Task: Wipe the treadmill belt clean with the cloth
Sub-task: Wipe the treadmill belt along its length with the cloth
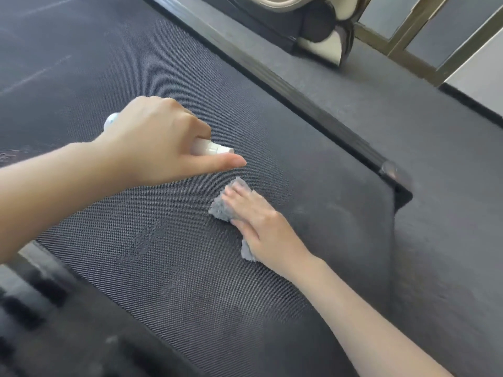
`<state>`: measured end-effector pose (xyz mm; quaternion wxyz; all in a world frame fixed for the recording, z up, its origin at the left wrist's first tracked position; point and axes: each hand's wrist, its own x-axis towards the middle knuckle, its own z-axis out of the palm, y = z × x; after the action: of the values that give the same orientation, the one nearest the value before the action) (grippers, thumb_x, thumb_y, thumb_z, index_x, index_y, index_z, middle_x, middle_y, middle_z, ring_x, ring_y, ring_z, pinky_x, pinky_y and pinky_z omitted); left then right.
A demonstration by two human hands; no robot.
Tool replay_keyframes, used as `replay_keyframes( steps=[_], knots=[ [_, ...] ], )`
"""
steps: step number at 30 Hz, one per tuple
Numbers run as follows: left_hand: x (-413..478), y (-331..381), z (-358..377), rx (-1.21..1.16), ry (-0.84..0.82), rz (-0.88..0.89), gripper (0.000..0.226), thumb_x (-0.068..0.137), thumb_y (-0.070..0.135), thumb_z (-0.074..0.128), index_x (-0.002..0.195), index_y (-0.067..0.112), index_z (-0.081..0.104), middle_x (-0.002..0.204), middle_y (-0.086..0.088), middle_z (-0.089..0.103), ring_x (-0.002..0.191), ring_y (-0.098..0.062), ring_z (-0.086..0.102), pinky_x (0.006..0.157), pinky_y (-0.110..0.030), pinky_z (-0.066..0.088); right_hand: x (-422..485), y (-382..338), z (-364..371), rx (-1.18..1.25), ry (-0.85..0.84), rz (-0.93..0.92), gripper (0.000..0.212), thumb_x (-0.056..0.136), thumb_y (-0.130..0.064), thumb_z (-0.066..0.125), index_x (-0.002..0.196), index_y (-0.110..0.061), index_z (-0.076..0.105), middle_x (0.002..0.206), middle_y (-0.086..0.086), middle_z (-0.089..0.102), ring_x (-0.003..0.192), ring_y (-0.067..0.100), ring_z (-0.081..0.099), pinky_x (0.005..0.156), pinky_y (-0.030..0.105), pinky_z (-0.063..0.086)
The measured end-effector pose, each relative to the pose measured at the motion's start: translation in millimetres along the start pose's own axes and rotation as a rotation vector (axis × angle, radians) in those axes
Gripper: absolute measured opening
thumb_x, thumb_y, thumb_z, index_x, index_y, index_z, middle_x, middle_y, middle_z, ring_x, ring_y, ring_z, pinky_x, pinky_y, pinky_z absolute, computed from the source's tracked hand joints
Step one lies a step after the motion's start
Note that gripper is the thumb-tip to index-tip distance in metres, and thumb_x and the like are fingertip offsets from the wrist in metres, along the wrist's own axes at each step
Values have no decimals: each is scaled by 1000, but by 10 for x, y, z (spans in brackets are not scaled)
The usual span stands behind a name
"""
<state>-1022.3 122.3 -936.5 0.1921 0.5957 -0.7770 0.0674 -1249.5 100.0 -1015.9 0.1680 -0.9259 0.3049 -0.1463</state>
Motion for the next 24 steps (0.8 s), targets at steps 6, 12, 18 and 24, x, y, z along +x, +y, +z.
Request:
replay_keyframes(
  steps=[6,12,18,24],
  knots=[
    [-186,74,-75,-23,-6,4,86,70,93,10,49,15,38,47,-1,46,48,-28,46,51,-41,48,-447,-581,210,-44,-57,-128,43,95,-19,41,137,-8,43,147,3,39,141,11,23,118,32,17],
    [-308,210,-135,-55,-4,18,86,67,93,7,48,15,39,46,-1,47,50,-28,47,52,-37,46,-806,-837,295,-28,-64,-191,39,98,-18,39,134,-7,48,142,4,46,140,14,28,115,37,23],
    [-374,349,-135,-86,16,75,83,66,93,7,47,17,34,47,-1,47,50,-30,46,51,-30,33,-993,-893,250,-91,-89,-141,41,97,-18,38,138,-9,43,147,1,39,142,11,22,115,36,23],
    [-395,444,-122,-123,24,88,82,67,92,10,47,16,34,48,-2,48,52,-30,47,52,-30,30,-1048,-872,232,-119,-64,-46,44,97,-20,38,140,-10,40,149,0,36,142,9,18,117,33,19]
  ],
)
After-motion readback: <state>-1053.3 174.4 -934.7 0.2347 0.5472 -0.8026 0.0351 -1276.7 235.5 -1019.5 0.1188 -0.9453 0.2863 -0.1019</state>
